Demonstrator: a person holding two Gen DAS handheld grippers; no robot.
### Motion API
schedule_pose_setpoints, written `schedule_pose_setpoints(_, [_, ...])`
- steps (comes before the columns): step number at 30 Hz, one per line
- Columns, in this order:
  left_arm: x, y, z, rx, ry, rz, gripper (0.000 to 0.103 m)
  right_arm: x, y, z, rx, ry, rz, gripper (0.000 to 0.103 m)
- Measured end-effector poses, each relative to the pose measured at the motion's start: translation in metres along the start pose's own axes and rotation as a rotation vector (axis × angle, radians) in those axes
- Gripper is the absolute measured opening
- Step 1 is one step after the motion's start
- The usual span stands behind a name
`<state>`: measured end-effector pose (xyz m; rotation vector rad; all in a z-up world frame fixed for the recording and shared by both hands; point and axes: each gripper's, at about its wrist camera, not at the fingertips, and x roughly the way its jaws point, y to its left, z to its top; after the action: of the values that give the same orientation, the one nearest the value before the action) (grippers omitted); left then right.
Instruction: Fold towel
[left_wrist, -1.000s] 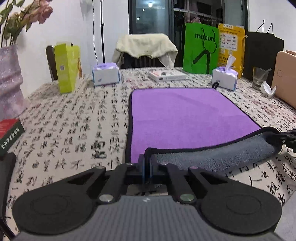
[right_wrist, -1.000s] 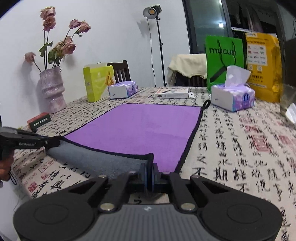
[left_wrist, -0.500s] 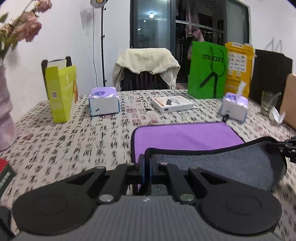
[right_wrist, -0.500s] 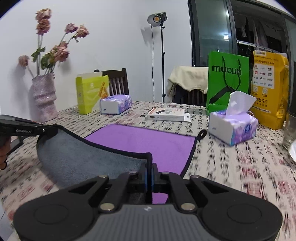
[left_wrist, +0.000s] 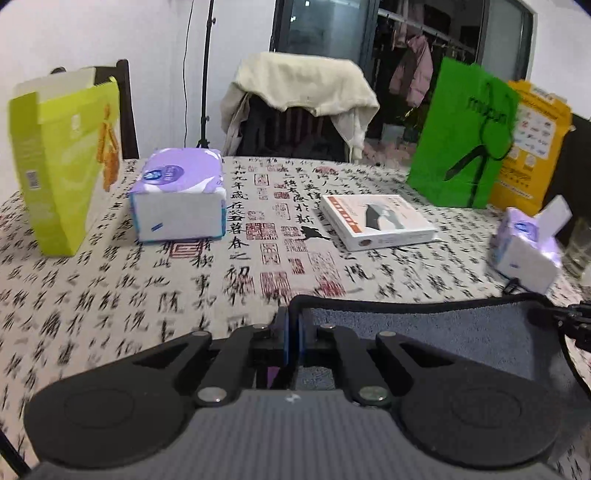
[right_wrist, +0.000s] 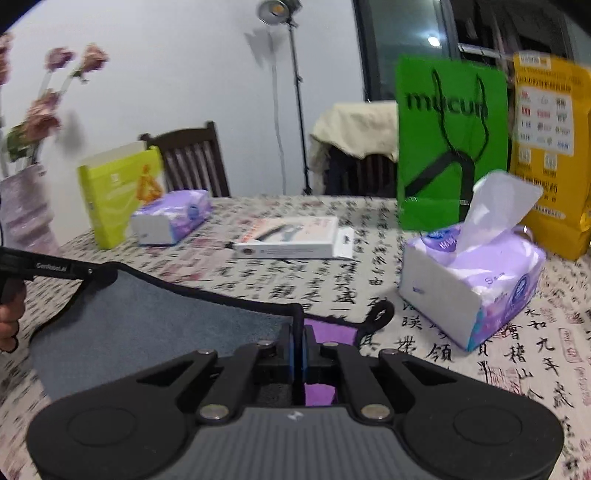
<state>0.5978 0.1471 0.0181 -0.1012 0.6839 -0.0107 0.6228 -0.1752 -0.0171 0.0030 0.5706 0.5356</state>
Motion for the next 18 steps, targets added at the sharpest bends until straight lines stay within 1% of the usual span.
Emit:
schedule_pose_setpoints(2, [0.014, 0.001, 0.006, 0.001, 0.011, 0.008, 0.006, 0.02, -0.009, 0.004, 0.026, 0.037, -0.011, 0.004])
schedule_pose_setpoints(3, [0.021, 0.0, 0.008, 0.007, 0.019, 0.024, 0.008, 0.026, -0.011, 0.004, 0.035, 0.037, -0.023, 0.005])
schedule_pose_setpoints(4, [0.026, 0.0, 0.008, 0.016, 0.028, 0.044, 0.01, 0.033, -0.014, 0.004, 0.039, 0.04, -0.045, 0.01])
schedule_pose_setpoints(5, [0.029, 0.001, 0.008, 0.028, 0.032, 0.046, 0.019, 0.038, -0.015, 0.003, 0.044, 0.043, -0.072, 0.015])
schedule_pose_setpoints(6, [0.03, 0.001, 0.007, 0.039, 0.03, 0.034, 0.042, 0.041, -0.016, 0.002, 0.049, 0.041, -0.095, 0.022])
schedule_pose_setpoints(7, [0.029, 0.002, 0.005, 0.048, 0.027, 0.022, 0.057, 0.043, -0.017, 0.001, 0.055, 0.037, -0.098, 0.039])
schedule_pose_setpoints(8, [0.028, 0.003, 0.004, 0.051, 0.014, 0.033, 0.076, 0.042, -0.019, 0.0, 0.069, 0.027, -0.093, 0.056])
schedule_pose_setpoints(9, [0.025, 0.005, 0.002, 0.054, -0.008, 0.049, 0.079, 0.041, -0.021, -0.001, 0.086, 0.016, -0.089, 0.063])
schedule_pose_setpoints(10, [0.023, 0.006, 0.001, 0.061, -0.016, 0.051, 0.079, 0.039, -0.022, -0.001, 0.095, 0.007, -0.088, 0.068])
schedule_pose_setpoints(12, [0.02, 0.011, 0.003, 0.052, -0.008, 0.04, 0.085, 0.038, -0.022, 0.0, 0.095, 0.005, -0.085, 0.07])
schedule_pose_setpoints(13, [0.017, 0.013, 0.003, 0.049, -0.014, 0.045, 0.086, 0.037, -0.022, 0.0, 0.095, 0.008, -0.084, 0.071])
schedule_pose_setpoints(16, [0.007, 0.016, 0.003, 0.054, -0.03, 0.062, 0.093, 0.031, -0.016, 0.002, 0.09, 0.008, -0.076, 0.081])
schedule_pose_setpoints(18, [-0.001, 0.017, 0.001, 0.049, -0.043, 0.078, 0.096, 0.026, -0.012, 0.003, 0.08, 0.001, -0.076, 0.086])
